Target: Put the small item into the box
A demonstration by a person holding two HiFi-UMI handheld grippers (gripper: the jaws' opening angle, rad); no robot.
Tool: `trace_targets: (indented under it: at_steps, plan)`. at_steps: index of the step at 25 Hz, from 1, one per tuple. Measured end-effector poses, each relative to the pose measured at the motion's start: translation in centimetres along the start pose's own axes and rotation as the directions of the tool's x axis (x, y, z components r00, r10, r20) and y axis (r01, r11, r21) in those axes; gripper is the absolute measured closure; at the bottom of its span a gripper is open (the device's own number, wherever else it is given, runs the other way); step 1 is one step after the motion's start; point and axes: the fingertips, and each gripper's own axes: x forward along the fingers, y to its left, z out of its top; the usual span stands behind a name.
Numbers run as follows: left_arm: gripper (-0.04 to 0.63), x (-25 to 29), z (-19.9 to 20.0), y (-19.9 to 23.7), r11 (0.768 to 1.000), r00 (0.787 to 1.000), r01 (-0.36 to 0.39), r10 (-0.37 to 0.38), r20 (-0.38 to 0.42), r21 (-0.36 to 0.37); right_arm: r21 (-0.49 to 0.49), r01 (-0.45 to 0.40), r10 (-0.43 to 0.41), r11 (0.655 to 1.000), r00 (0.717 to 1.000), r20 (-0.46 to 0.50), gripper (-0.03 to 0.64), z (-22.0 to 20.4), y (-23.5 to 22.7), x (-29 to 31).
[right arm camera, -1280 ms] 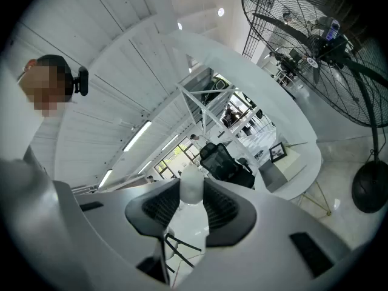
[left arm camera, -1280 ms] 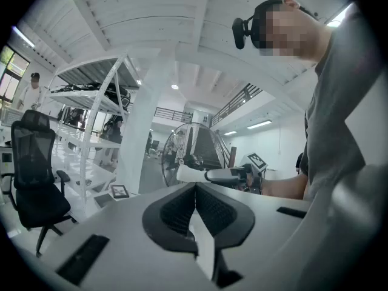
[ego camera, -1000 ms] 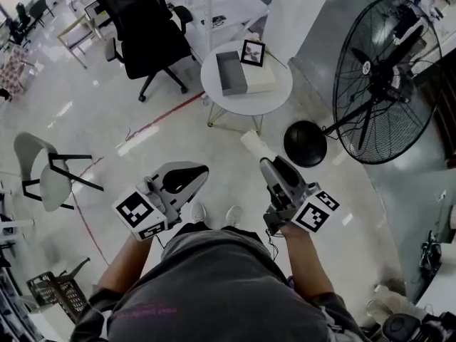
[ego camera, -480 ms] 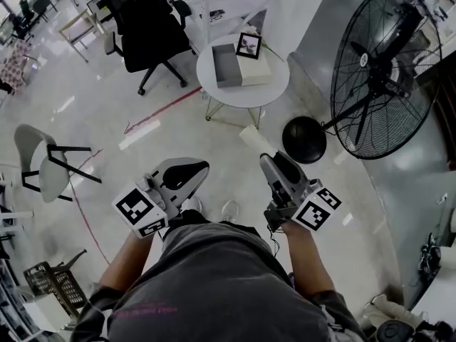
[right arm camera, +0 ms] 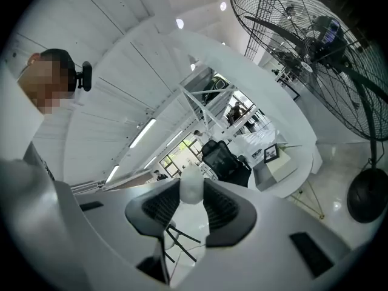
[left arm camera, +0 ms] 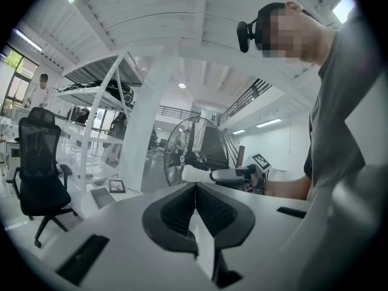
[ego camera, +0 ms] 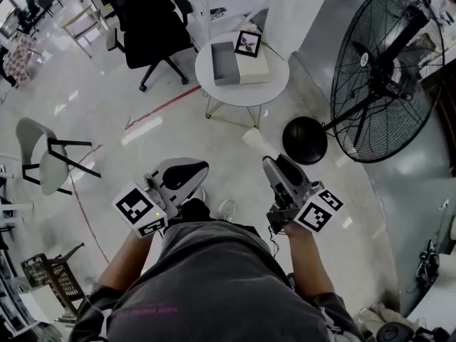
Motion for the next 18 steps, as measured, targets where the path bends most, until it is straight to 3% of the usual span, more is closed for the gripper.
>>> trace_targets:
  at_steps: [11,18]
  plan:
    - [0.577,3.3,0.5,2.5,1.0,1.0,0.007,-0.007,0.008,0.002,-0.004,0.015,-0.015,1.0,1.0,-0.013,0.488,1.6,-3.1,1.4]
    - [0.577,4.5,0.8,6.8,1.0,1.0,0.008,-0.008,0.015,-0.018,-0.026,0.043,-0.044,0.999,0.998,-0.038,0.488,2.6,-5.2,5.0]
